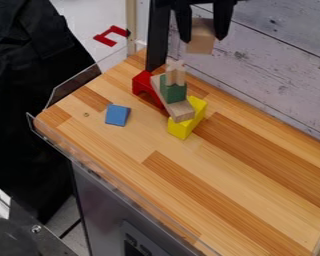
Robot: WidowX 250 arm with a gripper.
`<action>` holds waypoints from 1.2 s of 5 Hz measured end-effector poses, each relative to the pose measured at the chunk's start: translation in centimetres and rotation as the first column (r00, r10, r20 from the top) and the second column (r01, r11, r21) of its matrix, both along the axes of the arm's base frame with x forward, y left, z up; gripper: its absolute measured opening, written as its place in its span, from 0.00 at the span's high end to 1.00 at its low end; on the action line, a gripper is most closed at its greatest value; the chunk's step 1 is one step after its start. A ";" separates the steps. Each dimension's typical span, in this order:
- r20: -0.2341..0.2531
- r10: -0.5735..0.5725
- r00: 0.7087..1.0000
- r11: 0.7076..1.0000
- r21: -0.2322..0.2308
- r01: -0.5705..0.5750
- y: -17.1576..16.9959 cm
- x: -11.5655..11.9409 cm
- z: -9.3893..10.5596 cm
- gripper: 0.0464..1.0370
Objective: Placed the white block on the star
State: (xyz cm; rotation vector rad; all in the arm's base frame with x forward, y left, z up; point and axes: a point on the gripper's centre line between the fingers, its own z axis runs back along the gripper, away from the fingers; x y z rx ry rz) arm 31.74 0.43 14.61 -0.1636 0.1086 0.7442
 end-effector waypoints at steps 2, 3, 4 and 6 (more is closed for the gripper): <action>-0.076 0.056 0.996 0.995 -0.074 -0.061 1.0 0.4 -1.6 0.48; -0.081 0.077 0.994 0.992 -0.090 -0.084 1.5 0.3 -1.5 0.48; -0.080 0.098 0.992 0.990 -0.094 -0.105 2.3 0.2 -1.5 0.48; -0.095 0.095 0.991 0.988 -0.109 -0.105 2.3 0.2 -2.0 0.48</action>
